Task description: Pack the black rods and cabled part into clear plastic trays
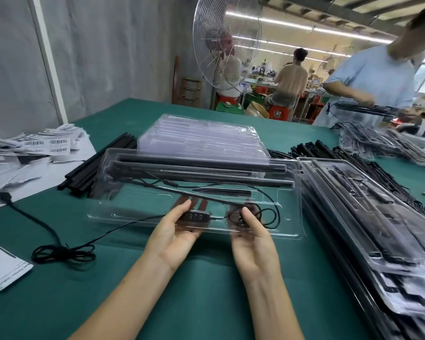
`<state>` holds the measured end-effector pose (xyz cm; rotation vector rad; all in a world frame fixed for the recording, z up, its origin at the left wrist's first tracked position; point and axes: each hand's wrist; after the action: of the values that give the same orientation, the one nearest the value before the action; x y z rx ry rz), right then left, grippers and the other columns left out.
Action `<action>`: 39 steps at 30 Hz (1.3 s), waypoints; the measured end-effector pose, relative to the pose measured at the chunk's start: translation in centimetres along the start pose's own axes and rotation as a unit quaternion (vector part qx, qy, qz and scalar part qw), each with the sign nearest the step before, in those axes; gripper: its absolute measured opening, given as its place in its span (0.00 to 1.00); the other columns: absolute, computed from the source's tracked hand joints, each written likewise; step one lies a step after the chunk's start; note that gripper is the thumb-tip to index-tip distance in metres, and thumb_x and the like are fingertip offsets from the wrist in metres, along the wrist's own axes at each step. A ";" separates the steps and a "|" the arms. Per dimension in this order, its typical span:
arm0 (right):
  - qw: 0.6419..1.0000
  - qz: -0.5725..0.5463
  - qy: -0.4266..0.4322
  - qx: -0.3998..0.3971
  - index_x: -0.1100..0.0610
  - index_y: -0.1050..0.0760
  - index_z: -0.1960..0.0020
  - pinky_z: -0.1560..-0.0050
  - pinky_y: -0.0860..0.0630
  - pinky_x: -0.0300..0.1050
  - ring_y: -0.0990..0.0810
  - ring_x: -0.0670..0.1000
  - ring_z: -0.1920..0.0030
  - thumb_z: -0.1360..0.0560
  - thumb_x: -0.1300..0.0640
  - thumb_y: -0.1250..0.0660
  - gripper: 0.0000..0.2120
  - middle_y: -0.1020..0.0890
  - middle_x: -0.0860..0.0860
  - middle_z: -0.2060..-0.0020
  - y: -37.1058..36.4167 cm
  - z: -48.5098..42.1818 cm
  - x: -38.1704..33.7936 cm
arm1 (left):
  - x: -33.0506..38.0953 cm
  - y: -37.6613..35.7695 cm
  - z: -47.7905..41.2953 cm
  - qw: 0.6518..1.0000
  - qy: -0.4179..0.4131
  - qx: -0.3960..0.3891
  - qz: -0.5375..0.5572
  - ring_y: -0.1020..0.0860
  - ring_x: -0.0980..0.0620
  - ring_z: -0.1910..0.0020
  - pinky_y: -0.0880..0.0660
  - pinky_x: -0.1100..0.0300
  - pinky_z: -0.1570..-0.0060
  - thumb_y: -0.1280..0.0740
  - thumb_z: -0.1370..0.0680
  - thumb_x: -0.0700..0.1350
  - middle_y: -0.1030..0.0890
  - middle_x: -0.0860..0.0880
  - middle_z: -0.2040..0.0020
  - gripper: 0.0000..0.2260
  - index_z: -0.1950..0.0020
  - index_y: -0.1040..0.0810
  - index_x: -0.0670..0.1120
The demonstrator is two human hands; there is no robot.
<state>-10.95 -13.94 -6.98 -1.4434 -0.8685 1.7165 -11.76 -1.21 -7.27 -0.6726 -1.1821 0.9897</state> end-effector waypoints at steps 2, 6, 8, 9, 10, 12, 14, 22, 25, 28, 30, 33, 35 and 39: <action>1.000 0.010 0.013 0.016 0.64 0.24 0.55 0.61 0.20 0.40 0.18 0.50 0.65 0.28 0.71 0.37 0.05 0.19 0.56 0.62 0.1 0.0 0.1 | 0.0 0.0 0.0 1.000 -0.001 0.001 0.001 0.16 0.47 0.64 0.19 0.50 0.60 0.36 0.23 0.35 0.16 0.42 0.60 0.03 0.54 0.23 0.39; 0.998 0.024 0.037 0.052 0.65 0.24 0.56 0.66 0.20 0.40 0.18 0.50 0.68 0.28 0.72 0.35 0.05 0.18 0.56 0.66 0.1 0.2 0.1 | 0.0 -0.1 0.0 1.000 0.006 0.005 0.004 0.16 0.47 0.65 0.18 0.53 0.66 0.36 0.23 0.35 0.16 0.41 0.61 0.03 0.56 0.24 0.39; 0.997 0.037 0.047 0.058 0.65 0.24 0.57 0.66 0.20 0.40 0.18 0.50 0.69 0.28 0.72 0.35 0.05 0.18 0.55 0.68 0.1 0.2 0.1 | 0.0 0.0 0.0 1.000 0.008 0.007 0.009 0.16 0.47 0.65 0.18 0.52 0.66 0.36 0.24 0.35 0.17 0.41 0.61 0.03 0.56 0.24 0.39; 0.996 0.041 0.050 0.057 0.65 0.24 0.57 0.66 0.20 0.40 0.18 0.49 0.69 0.28 0.72 0.35 0.05 0.18 0.55 0.69 0.1 0.2 0.1 | 0.0 0.0 0.0 1.000 0.009 0.006 0.011 0.16 0.47 0.65 0.18 0.52 0.66 0.36 0.24 0.35 0.16 0.41 0.60 0.03 0.56 0.24 0.39; 0.996 0.043 0.052 0.056 0.65 0.24 0.57 0.66 0.19 0.40 0.18 0.49 0.69 0.28 0.72 0.35 0.04 0.17 0.54 0.69 0.1 0.2 0.1 | -0.1 0.1 0.0 1.000 0.009 0.004 0.013 0.16 0.47 0.64 0.18 0.53 0.66 0.36 0.24 0.35 0.16 0.41 0.60 0.02 0.56 0.24 0.39; 0.996 0.046 0.058 0.052 0.65 0.24 0.56 0.65 0.19 0.40 0.18 0.49 0.68 0.28 0.72 0.35 0.05 0.17 0.54 0.68 0.1 0.2 0.1 | -0.1 0.2 -0.1 1.000 0.008 -0.001 0.013 0.16 0.48 0.64 0.19 0.55 0.67 0.35 0.24 0.35 0.16 0.42 0.60 0.02 0.55 0.23 0.39; 0.996 0.048 0.067 0.045 0.64 0.24 0.56 0.64 0.19 0.40 0.18 0.49 0.68 0.28 0.72 0.35 0.06 0.17 0.54 0.67 0.0 0.3 0.1 | -0.1 0.2 -0.1 1.000 0.001 -0.008 0.009 0.16 0.48 0.63 0.19 0.55 0.67 0.34 0.26 0.35 0.16 0.42 0.58 0.03 0.54 0.23 0.40; 0.998 0.024 0.039 0.035 0.63 0.24 0.57 0.59 0.19 0.42 0.17 0.50 0.66 0.30 0.72 0.36 0.06 0.17 0.55 0.66 0.0 0.3 -0.1 | -0.1 0.3 -0.3 0.999 -0.013 -0.012 0.046 0.16 0.48 0.62 0.19 0.52 0.68 0.35 0.28 0.32 0.17 0.45 0.58 0.07 0.54 0.24 0.42; 0.998 0.027 0.037 0.041 0.65 0.25 0.56 0.61 0.19 0.43 0.17 0.50 0.67 0.29 0.72 0.36 0.05 0.18 0.56 0.66 0.0 0.2 -0.2 | -0.1 0.3 -0.2 0.999 -0.012 -0.015 0.044 0.16 0.48 0.63 0.19 0.53 0.68 0.35 0.28 0.32 0.17 0.44 0.57 0.07 0.54 0.23 0.42; 0.997 0.035 0.034 0.056 0.67 0.25 0.56 0.62 0.19 0.43 0.18 0.50 0.68 0.29 0.73 0.36 0.04 0.19 0.57 0.65 0.0 0.1 -0.3 | -0.3 0.3 -0.1 0.999 -0.010 -0.022 0.039 0.16 0.48 0.62 0.19 0.53 0.69 0.33 0.34 0.33 0.17 0.44 0.55 0.12 0.52 0.23 0.42; 0.996 0.036 0.034 0.070 0.66 0.25 0.57 0.64 0.19 0.43 0.18 0.50 0.69 0.29 0.73 0.35 0.04 0.19 0.57 0.66 0.1 0.2 -0.2 | -0.4 0.3 -0.1 0.999 -0.014 -0.021 0.033 0.16 0.48 0.62 0.20 0.54 0.69 0.32 0.35 0.33 0.17 0.44 0.57 0.13 0.52 0.24 0.42; 0.994 0.055 0.044 0.089 0.65 0.25 0.58 0.65 0.20 0.41 0.18 0.49 0.71 0.29 0.71 0.34 0.03 0.18 0.55 0.70 0.2 0.1 0.0 | -0.5 0.3 -0.2 0.999 -0.023 -0.015 0.018 0.16 0.49 0.62 0.20 0.54 0.69 0.32 0.32 0.33 0.16 0.45 0.62 0.09 0.54 0.24 0.42; 0.993 0.058 0.045 0.096 0.64 0.24 0.58 0.67 0.20 0.40 0.18 0.49 0.71 0.29 0.71 0.33 0.04 0.18 0.54 0.70 0.2 0.0 0.1 | -0.6 0.3 -0.4 1.000 -0.027 -0.006 0.012 0.16 0.49 0.63 0.20 0.55 0.69 0.34 0.28 0.32 0.17 0.45 0.64 0.06 0.57 0.25 0.43; 0.994 0.041 0.032 0.094 0.64 0.24 0.56 0.66 0.20 0.39 0.19 0.49 0.67 0.27 0.69 0.34 0.03 0.19 0.56 0.65 0.5 0.0 0.2 | -0.8 0.4 -0.6 1.000 -0.029 0.004 -0.005 0.16 0.49 0.64 0.19 0.54 0.68 0.35 0.26 0.33 0.17 0.46 0.65 0.06 0.59 0.25 0.43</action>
<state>-11.01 -13.99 -7.51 -1.4164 -0.6020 1.7516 -11.40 -1.70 -8.15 -0.6344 -1.2303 1.0102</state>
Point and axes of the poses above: each hand's wrist, its own z-axis away from the middle knuckle, its own y-axis out of the back of the hand, x = y × z
